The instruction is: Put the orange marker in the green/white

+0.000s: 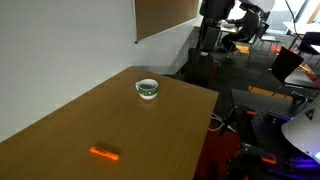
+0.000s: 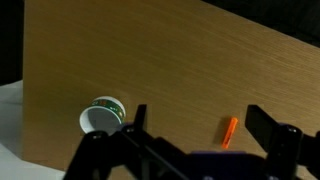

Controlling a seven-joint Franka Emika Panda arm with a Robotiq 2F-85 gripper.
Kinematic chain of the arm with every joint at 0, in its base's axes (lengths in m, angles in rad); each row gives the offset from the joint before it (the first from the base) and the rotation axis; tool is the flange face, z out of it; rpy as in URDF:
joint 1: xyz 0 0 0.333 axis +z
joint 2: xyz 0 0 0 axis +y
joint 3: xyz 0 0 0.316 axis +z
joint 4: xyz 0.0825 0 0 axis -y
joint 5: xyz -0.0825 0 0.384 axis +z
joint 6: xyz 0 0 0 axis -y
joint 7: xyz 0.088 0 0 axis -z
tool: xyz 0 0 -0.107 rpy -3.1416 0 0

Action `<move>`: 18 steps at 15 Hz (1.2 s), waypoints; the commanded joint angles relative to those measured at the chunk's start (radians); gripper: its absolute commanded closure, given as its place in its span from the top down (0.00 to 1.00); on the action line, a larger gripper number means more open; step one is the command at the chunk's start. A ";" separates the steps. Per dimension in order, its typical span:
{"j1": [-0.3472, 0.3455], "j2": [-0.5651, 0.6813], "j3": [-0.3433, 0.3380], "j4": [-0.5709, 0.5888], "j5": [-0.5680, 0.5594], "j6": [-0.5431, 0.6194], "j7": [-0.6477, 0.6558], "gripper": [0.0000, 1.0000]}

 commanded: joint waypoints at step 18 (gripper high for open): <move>0.102 0.641 0.218 0.305 -0.171 0.455 0.533 1.00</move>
